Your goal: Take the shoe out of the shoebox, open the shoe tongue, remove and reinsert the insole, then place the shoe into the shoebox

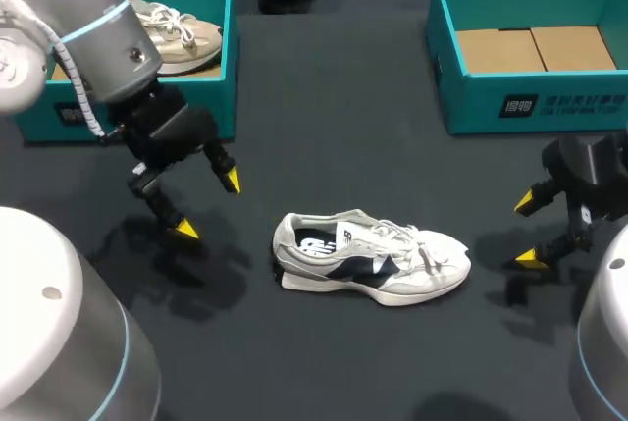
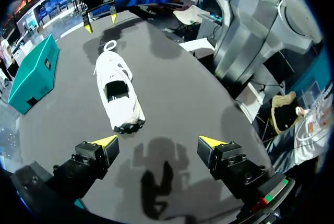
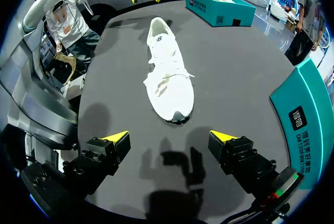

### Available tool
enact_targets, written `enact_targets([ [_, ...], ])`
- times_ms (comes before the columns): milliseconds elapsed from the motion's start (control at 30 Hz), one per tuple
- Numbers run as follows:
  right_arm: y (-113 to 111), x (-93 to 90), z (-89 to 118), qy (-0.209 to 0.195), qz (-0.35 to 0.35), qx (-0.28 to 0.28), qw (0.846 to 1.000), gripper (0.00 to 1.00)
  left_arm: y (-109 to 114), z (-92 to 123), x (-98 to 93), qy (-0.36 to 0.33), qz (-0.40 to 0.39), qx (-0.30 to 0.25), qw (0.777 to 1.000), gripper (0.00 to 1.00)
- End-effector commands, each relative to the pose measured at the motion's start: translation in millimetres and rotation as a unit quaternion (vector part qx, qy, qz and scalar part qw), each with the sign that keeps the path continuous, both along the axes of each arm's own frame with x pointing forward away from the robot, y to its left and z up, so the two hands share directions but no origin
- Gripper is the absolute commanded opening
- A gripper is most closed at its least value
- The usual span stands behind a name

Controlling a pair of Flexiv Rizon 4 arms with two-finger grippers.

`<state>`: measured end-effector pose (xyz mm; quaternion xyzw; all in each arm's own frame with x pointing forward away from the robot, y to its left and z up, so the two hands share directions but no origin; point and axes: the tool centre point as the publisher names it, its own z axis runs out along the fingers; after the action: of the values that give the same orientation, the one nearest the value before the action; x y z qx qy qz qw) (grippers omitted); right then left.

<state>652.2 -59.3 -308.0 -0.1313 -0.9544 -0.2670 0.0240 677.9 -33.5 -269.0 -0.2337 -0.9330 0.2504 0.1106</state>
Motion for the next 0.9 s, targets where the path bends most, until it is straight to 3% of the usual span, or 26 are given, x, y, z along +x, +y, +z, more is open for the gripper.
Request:
enact_targets([
  [33, -0.1, -2.0, 0.8, -0.001, -0.001, -0.001, 1.0, 1.0, 4.4, -5.1, -0.7, 0.082, 0.092, -0.061, 0.991, 1.0],
  [100, -0.1, -2.0, 0.8, -0.001, -0.001, -0.001, 1.0, 1.0, 4.4, -5.1, -0.7, 0.082, 0.092, -0.061, 0.991, 1.0],
  [300, -0.1, -2.0, 0.8, -0.001, -0.001, -0.001, 1.0, 1.0, 13.2, -41.2, 4.3, 0.168, 0.154, -0.12, 0.966, 1.0],
  [567, -0.1, -2.0, 0.8, -0.001, -0.001, -0.001, 1.0, 1.0, 21.1, -65.9, 4.3, 0.192, 0.186, -0.212, 0.94, 1.0],
  [900, -0.1, -2.0, 0.8, -0.001, -0.001, -0.001, 1.0, 1.0, 22.0, -68.1, 3.1, 0.182, 0.19, -0.217, 0.94, 1.0],
])
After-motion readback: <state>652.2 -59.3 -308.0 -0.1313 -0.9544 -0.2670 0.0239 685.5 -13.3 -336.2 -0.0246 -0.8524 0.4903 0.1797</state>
